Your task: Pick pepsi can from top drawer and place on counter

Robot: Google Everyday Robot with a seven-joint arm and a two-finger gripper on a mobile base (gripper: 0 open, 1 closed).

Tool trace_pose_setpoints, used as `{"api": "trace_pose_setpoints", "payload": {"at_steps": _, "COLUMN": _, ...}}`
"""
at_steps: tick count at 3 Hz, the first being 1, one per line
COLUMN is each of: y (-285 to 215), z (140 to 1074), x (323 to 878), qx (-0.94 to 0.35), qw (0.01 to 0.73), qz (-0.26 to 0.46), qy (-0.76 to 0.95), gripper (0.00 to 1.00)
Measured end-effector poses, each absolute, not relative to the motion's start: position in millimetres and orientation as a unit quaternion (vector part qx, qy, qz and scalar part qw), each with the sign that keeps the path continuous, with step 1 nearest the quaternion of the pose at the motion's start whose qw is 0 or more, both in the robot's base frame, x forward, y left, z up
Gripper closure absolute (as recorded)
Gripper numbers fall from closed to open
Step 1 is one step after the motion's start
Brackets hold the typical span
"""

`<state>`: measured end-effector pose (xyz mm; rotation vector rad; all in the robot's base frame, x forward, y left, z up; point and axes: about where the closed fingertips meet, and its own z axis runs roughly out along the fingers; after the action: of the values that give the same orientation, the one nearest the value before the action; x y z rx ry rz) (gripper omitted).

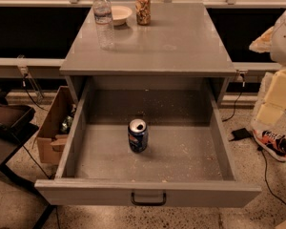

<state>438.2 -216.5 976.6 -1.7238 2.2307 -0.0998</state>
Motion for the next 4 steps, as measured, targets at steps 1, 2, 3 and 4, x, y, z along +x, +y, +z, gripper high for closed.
{"api": "trace_pose_setpoints", "payload": {"at_steps": 1, "y": -217, "z": 977, "x": 438, "qx": -0.603, "qw": 0.160, "qz": -0.035, "qy": 0.781, "gripper": 0.00}}
{"api": "trace_pose_setpoints", "payload": {"at_steps": 2, "y": -215, "z": 972, "x": 442, "qx": -0.595, "qw": 0.181, "qz": -0.014, "qy": 0.783, "gripper": 0.00}}
{"api": "trace_pose_setpoints", "payload": {"at_steps": 3, "y": -204, "z": 930, "x": 458, "qx": -0.582, "qw": 0.240, "qz": 0.060, "qy": 0.775, "gripper": 0.00}}
{"api": "trace_pose_setpoints", "payload": {"at_steps": 4, "y": -177, "z": 866, "x": 473, "qx": -0.571, "qw": 0.313, "qz": 0.148, "qy": 0.744, "gripper": 0.00}}
